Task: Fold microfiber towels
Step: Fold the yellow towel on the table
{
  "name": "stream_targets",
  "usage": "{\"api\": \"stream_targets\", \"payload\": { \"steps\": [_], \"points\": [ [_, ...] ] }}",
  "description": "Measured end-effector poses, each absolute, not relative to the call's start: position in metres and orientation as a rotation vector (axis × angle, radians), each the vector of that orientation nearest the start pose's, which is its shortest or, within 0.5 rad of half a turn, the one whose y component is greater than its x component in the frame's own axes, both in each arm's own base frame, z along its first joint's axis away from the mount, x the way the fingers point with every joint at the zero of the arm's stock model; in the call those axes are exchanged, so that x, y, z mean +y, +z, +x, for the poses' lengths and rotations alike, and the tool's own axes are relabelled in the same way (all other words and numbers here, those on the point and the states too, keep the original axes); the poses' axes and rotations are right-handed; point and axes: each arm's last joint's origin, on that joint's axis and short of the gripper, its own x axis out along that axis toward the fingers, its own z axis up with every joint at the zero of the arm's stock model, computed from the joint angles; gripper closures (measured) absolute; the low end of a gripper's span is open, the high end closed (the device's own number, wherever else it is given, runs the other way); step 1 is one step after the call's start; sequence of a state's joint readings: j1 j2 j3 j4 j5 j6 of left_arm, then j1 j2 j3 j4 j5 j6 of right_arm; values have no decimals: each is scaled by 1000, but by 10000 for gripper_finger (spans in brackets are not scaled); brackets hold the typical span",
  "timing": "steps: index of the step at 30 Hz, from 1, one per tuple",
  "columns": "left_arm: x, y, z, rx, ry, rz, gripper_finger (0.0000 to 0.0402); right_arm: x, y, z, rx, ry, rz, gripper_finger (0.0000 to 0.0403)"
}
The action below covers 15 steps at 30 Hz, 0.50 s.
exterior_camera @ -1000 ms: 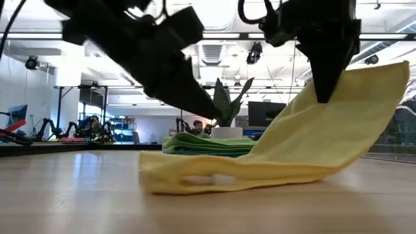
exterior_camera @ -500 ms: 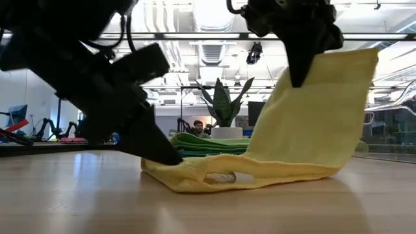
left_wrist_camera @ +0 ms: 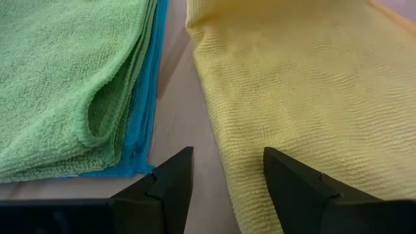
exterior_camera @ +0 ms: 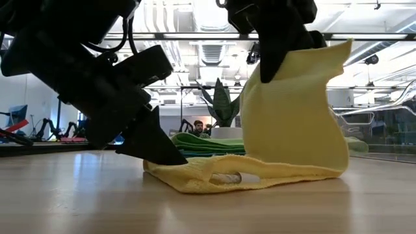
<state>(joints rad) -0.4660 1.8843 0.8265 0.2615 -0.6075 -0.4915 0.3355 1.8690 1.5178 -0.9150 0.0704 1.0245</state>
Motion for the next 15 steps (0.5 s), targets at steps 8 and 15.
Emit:
{"api": "stream_targets", "payload": {
  "steps": [8, 15],
  "points": [
    [-136, 106, 310, 613, 310, -53, 230, 132, 196, 381, 1259, -335, 583, 390],
    [-137, 123, 305, 603, 294, -40, 230, 136, 196, 394, 1224, -281, 555, 390]
  ]
}}
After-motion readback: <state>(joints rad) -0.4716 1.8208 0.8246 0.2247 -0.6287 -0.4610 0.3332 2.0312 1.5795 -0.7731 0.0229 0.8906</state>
